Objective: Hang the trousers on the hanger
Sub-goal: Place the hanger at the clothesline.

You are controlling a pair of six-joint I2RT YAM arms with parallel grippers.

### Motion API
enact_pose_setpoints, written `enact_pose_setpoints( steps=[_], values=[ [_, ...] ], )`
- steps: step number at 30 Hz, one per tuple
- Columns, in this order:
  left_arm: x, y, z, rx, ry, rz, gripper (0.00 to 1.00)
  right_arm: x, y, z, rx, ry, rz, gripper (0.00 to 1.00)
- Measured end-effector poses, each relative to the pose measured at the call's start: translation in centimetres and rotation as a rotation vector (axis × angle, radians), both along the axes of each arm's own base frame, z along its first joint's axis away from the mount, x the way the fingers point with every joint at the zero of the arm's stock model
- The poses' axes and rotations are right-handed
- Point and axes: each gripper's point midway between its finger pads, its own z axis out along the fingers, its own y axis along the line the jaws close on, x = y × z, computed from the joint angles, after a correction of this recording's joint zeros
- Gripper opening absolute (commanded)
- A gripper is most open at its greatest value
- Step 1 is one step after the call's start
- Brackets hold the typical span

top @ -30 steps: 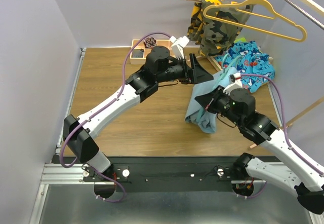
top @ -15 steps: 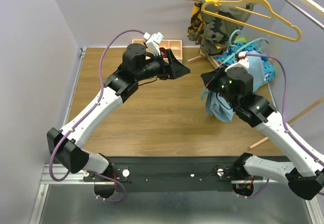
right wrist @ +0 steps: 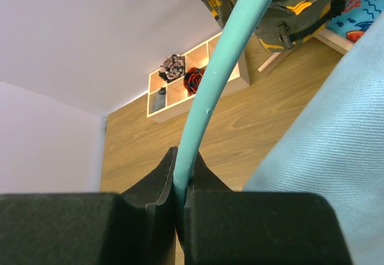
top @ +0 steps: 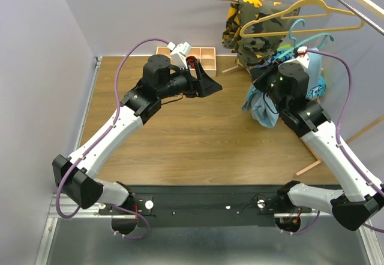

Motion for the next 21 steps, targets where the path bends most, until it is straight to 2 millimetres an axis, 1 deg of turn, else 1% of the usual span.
enact_pose_setpoints(
  steps=[5, 7, 10, 17, 19, 21],
  values=[
    [-0.1, 0.4, 0.4, -0.004, -0.008, 0.008, 0.85, 0.0, -0.3, 0.6, 0.013, -0.011, -0.021, 0.01],
    [-0.1, 0.4, 0.3, -0.002, -0.006, 0.010, 0.85, 0.0, -0.7, 1.2, 0.012, -0.021, -0.037, 0.01],
    [-0.1, 0.5, 0.0, 0.003, 0.001, 0.010, 0.85, -0.1, -1.4, 3.1, 0.009, -0.058, -0.067, 0.01],
    [-0.1, 0.5, -0.3, 0.009, 0.007, 0.010, 0.85, -0.6, -3.4, 9.9, 0.027, -0.200, -0.137, 0.01],
    [-0.1, 0.5, -0.3, 0.009, 0.008, 0.010, 0.85, -0.5, -3.8, 11.1, 0.031, -0.226, -0.151, 0.01],
    [-0.1, 0.5, -0.3, 0.011, 0.007, 0.010, 0.84, 0.0, -4.2, 11.6, 0.031, -0.235, -0.170, 0.01]
  ],
)
